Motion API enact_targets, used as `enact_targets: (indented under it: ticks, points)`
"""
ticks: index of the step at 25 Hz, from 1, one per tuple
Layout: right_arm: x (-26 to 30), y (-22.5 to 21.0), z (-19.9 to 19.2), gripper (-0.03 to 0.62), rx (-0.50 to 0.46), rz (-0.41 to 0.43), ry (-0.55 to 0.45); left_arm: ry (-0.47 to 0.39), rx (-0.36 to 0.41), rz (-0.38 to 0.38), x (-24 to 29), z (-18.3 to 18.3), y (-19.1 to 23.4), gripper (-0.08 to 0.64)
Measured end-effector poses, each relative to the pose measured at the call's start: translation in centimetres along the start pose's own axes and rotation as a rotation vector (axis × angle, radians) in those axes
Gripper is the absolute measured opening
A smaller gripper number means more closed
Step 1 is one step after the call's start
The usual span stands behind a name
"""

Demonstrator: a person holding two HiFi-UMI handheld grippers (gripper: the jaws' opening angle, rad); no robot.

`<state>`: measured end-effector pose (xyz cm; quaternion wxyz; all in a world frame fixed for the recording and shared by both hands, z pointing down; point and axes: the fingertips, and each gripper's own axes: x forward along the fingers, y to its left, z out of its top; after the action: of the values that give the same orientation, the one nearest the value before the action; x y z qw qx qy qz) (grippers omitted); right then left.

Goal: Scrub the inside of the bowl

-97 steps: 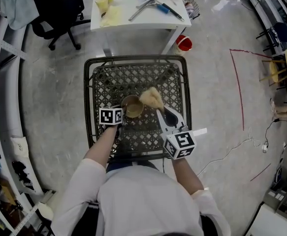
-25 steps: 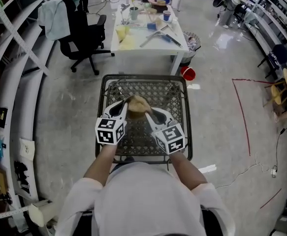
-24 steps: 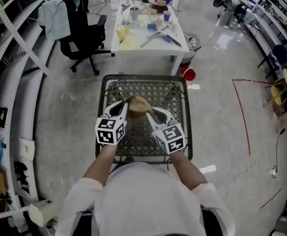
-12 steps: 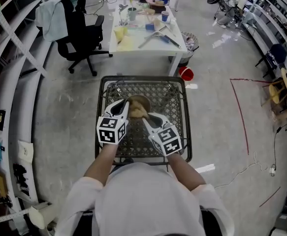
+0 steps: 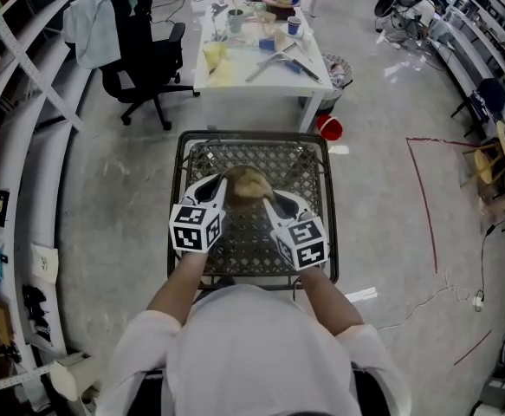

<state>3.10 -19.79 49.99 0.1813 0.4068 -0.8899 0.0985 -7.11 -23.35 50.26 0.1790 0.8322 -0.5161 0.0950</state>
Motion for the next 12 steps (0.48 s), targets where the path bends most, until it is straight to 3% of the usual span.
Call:
enact_targets:
  ticks: [7, 12]
  points:
    - [0.5, 2.8, -1.5, 0.069, 0.010, 0.083, 0.033, -0.008, -0.008, 0.004, 0.6, 0.3, 0.3, 0.048]
    - [1.0, 2.5, 0.1, 0.069, 0.007, 0.072, 0.007, 0.010, 0.002, -0.016, 0.4, -0.4, -0.9, 0.048]
